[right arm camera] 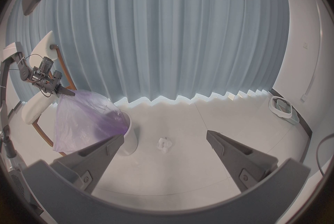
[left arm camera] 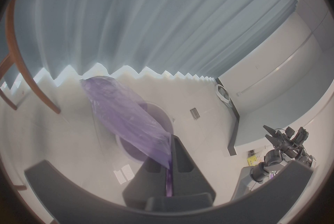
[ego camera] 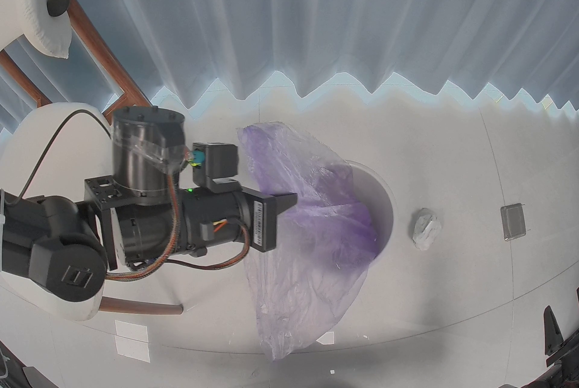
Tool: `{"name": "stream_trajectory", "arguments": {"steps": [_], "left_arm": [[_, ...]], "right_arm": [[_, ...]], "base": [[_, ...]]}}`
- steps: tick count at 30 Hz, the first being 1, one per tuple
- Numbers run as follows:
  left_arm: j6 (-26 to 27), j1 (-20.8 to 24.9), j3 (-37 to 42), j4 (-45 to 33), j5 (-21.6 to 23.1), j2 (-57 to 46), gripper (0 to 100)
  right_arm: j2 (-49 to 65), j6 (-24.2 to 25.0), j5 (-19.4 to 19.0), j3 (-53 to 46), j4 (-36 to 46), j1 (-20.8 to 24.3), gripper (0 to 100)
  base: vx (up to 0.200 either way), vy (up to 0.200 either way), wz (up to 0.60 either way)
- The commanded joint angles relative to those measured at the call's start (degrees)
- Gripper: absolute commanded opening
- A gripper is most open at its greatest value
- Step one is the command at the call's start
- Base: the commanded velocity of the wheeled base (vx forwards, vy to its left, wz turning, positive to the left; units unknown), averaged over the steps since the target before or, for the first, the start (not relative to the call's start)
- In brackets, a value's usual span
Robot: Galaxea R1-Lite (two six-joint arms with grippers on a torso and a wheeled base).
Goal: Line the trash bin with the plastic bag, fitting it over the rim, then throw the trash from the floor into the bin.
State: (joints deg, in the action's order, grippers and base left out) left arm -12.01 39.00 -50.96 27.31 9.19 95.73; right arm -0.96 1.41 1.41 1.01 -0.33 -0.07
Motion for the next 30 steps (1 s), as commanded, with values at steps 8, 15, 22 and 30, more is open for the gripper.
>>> {"name": "stream_trajectory", "arguments": {"steps": [8, 15, 22, 30], "left_arm": [[-0.03, 3.45, -9.07, -0.94, -3.30, 7.71, 0], [8.84, 3.54, -13.73, -3.58, -4.80, 9.82, 0], [11.30, 3.72, -13.29, -6.21, -4.89, 9.65, 0], [12.18, 4.07, -10.74, -5.42, -10.07, 9.21, 0]], "right_arm": [[0.96, 0.08, 0.08, -1.01, -0.02, -0.01, 100], [0.88, -0.36, 0.17, -1.01, 0.07, -0.01, 100], [0.88, -0.36, 0.17, -1.01, 0.07, -0.01, 100], [0.88, -0.45, 0.17, -1.01, 0.15, -0.01, 100]], "base": [[0.100, 0.000, 0.00], [0.000, 0.000, 0.00], [0.000, -0.086, 0.00], [0.000, -0.075, 0.00]]}}
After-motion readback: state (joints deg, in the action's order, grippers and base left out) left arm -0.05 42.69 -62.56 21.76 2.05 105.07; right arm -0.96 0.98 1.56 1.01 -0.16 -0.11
